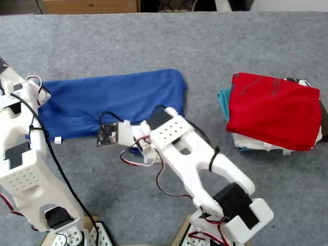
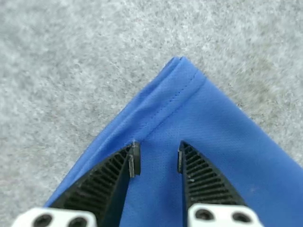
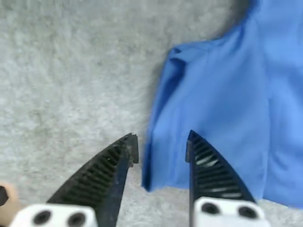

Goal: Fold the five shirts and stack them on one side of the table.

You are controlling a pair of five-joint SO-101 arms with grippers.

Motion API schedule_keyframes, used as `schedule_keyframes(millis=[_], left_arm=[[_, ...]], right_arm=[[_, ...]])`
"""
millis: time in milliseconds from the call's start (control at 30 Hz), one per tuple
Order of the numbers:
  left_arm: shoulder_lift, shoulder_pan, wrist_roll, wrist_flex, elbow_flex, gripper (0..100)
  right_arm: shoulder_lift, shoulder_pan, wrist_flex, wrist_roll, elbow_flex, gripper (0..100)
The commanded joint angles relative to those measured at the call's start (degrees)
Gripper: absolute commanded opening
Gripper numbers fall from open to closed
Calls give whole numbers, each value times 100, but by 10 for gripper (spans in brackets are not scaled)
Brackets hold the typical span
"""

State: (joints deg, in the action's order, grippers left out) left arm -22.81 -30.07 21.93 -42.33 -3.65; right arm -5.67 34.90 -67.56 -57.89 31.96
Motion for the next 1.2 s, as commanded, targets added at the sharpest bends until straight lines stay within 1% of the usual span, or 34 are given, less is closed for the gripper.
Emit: schedule_keyframes(millis=[0,167,367,467,667,733,867,1033,1167], left_arm=[[316,-31,-79,62,66,152],[316,-40,-79,62,66,152],[316,-40,-79,70,66,152],[316,-40,-79,70,66,152],[316,-48,-88,70,66,152],[316,-48,-88,70,66,152],[316,-48,-88,70,66,152],[308,-48,-88,70,66,153],[308,-48,-88,70,66,153]], right_arm=[[-4,-185,141,-70,-224,183],[699,-176,703,-62,-101,183],[1473,-255,967,-35,-92,181],[1560,-281,818,-35,-321,181],[1587,-466,1116,-44,-330,180],[1596,-457,1152,-44,-330,160],[1596,-448,1187,-53,-321,83],[1596,-484,1275,-53,-330,21],[1587,-615,1284,-35,-365,12]])
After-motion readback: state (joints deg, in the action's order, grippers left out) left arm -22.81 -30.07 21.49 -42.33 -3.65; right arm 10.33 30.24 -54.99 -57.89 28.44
